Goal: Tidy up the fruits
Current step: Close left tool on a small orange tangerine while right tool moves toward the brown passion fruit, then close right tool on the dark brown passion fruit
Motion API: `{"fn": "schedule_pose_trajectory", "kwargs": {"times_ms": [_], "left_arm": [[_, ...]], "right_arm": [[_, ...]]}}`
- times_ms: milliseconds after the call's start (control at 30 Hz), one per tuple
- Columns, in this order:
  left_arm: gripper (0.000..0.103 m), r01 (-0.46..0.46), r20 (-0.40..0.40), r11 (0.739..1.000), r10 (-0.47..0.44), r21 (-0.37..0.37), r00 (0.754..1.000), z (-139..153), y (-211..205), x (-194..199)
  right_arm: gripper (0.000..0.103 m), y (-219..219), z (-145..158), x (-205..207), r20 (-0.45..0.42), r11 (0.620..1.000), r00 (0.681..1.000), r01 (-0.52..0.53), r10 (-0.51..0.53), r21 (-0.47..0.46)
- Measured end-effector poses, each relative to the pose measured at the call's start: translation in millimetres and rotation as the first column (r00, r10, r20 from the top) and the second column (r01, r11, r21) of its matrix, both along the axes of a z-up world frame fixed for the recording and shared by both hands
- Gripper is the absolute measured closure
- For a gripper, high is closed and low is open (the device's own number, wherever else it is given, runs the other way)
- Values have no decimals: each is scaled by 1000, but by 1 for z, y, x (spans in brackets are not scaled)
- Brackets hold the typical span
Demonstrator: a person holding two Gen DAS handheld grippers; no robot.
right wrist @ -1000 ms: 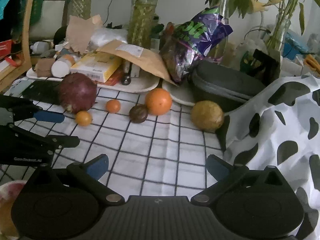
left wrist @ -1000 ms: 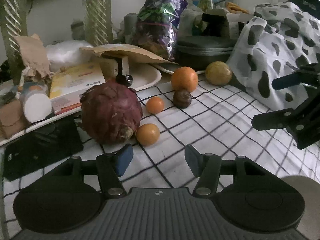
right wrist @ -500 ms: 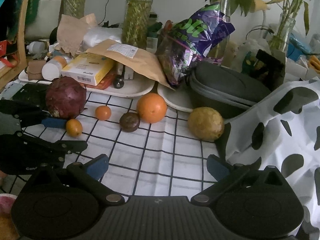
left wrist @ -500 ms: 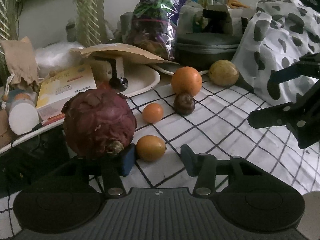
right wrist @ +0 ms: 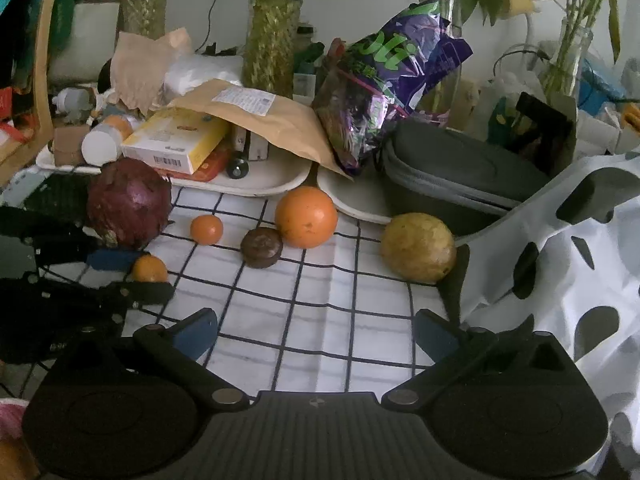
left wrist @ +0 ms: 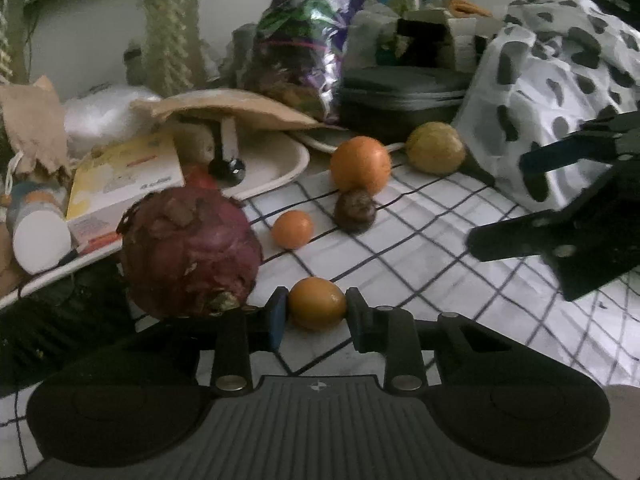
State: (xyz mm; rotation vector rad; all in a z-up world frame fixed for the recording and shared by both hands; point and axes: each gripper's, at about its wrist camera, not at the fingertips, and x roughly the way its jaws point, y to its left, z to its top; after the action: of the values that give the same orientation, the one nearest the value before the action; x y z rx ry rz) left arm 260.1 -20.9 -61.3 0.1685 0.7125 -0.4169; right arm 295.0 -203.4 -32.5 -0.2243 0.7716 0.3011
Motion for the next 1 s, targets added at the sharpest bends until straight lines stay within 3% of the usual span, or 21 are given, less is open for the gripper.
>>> {"fn": "schedule_pose_trajectory", "kwargs": {"times_ms": [300, 533, 733, 1000], "left_arm": [[73, -24, -5, 999, 24, -24, 1000, 23, 14, -11], [73, -53, -25, 998, 53, -27, 998, 32, 30, -22], [73, -78, -30, 996, 76, -52, 997, 37, 41, -22], [73, -80, -24, 997, 79, -22, 997, 38, 46, -19]], "right_arm": [[1, 2, -1, 13, -10, 992, 1000, 8, -7, 124], [20, 18, -13, 27, -23, 989, 999, -25, 29, 147], [40, 38, -30, 37, -21, 992, 997, -69, 72, 108], [55, 53, -40, 53, 11, 993, 996, -91, 90, 80]]}}
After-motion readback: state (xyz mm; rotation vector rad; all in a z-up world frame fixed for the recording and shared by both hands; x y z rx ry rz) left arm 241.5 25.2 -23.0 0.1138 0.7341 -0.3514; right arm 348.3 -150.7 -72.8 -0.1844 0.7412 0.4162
